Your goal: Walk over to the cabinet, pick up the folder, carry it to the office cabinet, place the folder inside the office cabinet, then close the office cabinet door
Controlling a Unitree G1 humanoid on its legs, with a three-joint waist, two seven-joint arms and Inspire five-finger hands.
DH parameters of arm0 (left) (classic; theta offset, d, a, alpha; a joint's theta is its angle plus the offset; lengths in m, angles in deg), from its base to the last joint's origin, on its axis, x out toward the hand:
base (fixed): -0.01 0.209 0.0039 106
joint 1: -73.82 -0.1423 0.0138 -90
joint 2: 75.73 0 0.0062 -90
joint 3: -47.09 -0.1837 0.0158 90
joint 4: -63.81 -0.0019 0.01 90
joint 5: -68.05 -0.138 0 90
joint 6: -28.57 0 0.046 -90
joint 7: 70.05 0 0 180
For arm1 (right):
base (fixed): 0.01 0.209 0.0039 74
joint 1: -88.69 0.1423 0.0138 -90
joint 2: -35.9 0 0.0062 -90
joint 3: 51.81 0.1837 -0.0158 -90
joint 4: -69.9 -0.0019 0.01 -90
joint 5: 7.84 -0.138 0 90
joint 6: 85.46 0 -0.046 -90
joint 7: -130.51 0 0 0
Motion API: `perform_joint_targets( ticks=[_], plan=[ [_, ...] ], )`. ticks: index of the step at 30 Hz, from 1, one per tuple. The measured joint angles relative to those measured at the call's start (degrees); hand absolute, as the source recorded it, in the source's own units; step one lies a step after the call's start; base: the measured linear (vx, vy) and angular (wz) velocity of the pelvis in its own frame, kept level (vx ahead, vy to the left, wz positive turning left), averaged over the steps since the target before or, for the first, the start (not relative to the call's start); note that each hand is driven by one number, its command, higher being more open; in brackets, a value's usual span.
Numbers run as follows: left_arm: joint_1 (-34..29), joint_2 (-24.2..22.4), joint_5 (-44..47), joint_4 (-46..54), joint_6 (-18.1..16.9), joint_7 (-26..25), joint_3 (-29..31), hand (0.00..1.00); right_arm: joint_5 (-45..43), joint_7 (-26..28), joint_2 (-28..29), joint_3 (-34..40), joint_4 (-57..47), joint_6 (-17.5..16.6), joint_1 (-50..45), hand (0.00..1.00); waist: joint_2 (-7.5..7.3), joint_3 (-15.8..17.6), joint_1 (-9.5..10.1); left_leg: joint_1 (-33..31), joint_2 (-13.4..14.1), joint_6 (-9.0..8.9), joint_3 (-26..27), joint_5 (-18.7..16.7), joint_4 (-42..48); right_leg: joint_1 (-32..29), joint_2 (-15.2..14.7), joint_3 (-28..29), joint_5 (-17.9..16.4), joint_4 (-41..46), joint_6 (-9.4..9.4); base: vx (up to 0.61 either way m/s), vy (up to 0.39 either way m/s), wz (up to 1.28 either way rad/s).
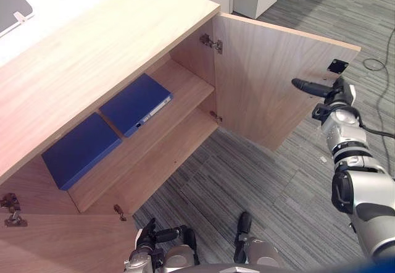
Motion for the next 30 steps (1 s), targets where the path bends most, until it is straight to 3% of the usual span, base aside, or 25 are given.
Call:
perform_joint_targets(
  ticks=[7, 12, 19, 22, 24, 26, 30],
  plan=[
    [0.03, -0.16, 0.01, 0.95, -0.47, -0.02, -0.1, 1.0, -2.75, -1.0, -2.35, 2.25, 1.77, -0.01, 5.2, 1.0, 0.38, 1.77, -0.05, -0.8, -0.35, 0.11, -0.98, 0.06, 0.55, 0.68, -0.18, -0.64, 1.16, -1.89, 0.12, -0.01, 0.046, 0.06],
    [0.25, 0.05, 0.02, 0.96, -0.47, -0.03, -1.17, 1.0, -9.61, -0.97, -1.49, 0.8, -0.07, -0.69, 3.95, 1.0, 0.45, 1.97, -0.05, -0.75, -0.09, -0.01, -0.5, -0.16, 0.59, 0.94, 0.29, -0.17, 1.51, -2.82, 0.17, 0.0, 0.035, -0.05],
    [0.65, 0.53, -0.19, 0.22, -0.48, 0.95, -2.48, 1.0, -13.44, 2.38, 1.91, -16.4, -17.38, -4.81, -10.62, 1.0, 0.09, 2.01, -0.44, 1.12, 2.39, -1.34, 5.69, -3.41, 2.94, 1.4, 3.31, 5.54, 2.04, -4.04, 0.16, 0.04, 0.039, -0.48],
    [0.65, 1.27, -0.28, -0.72, -0.49, 1.6, -3.69, 1.0, -14.45, 4.58, 1.92, -25.61, -25.53, -5.19, -16.85, 1.0, -0.9, 1.21, -1.89, 2.94, 3.85, -2.19, 8.68, -4.17, 2.89, 1.94, 5.32, 8.06, 2.23, -5.02, -0.19, 0.06, -0.005, -0.52],
    [0.72, 1.43, -1.12, -1.76, -0.56, 2.22, -3.75, 1.0, -16.04, 6.19, 0.66, -32.24, -29.03, -4.97, -19.4, 1.0, -1.73, 0.31, -2.35, 3.9, 4.5, -2.54, 10.16, -4.39, 2.86, 1.93, 6.52, 9.53, 2.1, -5.02, -0.63, 0.05, -0.02, -0.54],
    [0.72, 1.41, -2.16, -3.13, -0.53, 2.75, -3.75, 1.0, -13.18, 10.87, -4.59, -41.74, -33.18, -3.49, -21.75, 1.0, -2.43, -1.85, -2.97, 4.64, 5.26, -2.62, 10.12, -4.35, 2.62, 1.86, 7.78, 10.6, 1.85, -5.05, -1.32, 0.05, -0.048, -0.3],
    [0.59, 1.44, -2.35, -4.68, -0.55, 2.55, -3.37, 1.0, -4.09, 19.73, -8.85, -47.07, -41.31, -2.3, -28.15, 1.0, -2.96, -4.41, -2.83, 5.35, 6.41, -3.77, 10.07, -3.53, 1.4, 1.93, 9.1, 10.62, 1.29, -5.1, -2.4, 0.02, -0.057, -0.03]
  ],
)
